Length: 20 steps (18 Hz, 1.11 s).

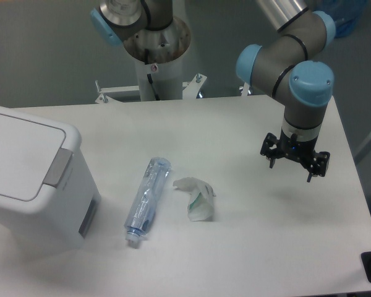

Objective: Open the trash can

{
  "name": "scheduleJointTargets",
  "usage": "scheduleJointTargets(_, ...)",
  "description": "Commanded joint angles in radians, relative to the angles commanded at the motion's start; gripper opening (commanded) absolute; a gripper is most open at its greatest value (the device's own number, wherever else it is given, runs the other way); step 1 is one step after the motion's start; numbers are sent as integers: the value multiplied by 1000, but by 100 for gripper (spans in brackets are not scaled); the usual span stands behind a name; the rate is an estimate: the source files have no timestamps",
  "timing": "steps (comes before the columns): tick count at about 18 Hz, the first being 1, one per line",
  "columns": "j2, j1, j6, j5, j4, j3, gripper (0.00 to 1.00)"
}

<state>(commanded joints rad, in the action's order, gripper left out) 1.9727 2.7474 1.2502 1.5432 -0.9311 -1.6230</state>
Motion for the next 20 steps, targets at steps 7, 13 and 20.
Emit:
scheduleJointTargets(7, 0, 2, 2, -6, -3, 2, 100)
scheduleJointTargets(13, -5, 17, -63, -107, 8, -11, 100)
scheduleJointTargets(20, -52, -21, -521, -379, 6, 57, 100)
